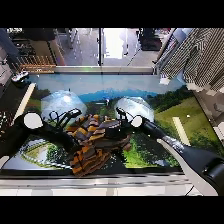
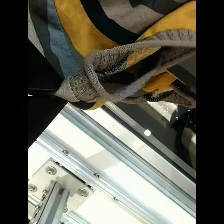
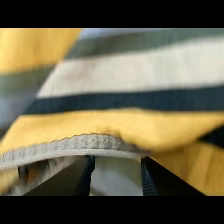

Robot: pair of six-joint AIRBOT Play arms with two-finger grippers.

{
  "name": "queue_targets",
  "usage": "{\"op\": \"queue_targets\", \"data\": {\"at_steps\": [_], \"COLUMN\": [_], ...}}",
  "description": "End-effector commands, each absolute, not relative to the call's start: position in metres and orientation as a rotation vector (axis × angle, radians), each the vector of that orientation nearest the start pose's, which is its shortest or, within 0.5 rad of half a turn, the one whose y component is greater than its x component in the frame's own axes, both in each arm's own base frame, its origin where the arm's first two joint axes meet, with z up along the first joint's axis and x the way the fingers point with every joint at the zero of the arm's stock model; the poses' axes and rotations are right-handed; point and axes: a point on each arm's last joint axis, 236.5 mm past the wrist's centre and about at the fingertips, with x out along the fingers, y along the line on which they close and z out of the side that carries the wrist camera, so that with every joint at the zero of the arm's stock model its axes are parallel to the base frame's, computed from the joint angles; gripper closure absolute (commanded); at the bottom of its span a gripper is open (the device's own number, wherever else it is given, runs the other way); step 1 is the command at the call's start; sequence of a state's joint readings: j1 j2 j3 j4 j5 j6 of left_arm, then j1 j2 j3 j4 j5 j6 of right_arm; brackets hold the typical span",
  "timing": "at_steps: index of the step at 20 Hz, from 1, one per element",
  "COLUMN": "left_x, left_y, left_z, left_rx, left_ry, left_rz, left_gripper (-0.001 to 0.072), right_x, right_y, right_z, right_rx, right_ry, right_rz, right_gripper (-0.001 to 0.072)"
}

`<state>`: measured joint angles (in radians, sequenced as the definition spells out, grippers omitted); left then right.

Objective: Fold the clothes and pants, and hang the long-sleeved shirts on hangers.

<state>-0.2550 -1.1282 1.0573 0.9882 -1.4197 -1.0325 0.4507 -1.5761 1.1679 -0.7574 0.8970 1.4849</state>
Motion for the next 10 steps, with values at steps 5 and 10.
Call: {"op": "queue_targets", "data": {"at_steps": [5,10], "left_x": [0.252,0.253], "left_y": [-0.2,-0.199], "left_z": [0.055,0.055], "left_rx": [0.1,0.102], "left_ry": [1.284,1.286], "left_rz": [-0.983,-0.981], "left_gripper": [0.0695,0.0695], "right_x": [0.41,0.462], "right_y": [0.344,0.349], "right_z": [-0.015,0.017], "right_rx": [0.773,0.763], "right_ry": [1.211,1.003], "right_rz": [0.561,0.579], "right_gripper": [0.0377,0.0387]}}
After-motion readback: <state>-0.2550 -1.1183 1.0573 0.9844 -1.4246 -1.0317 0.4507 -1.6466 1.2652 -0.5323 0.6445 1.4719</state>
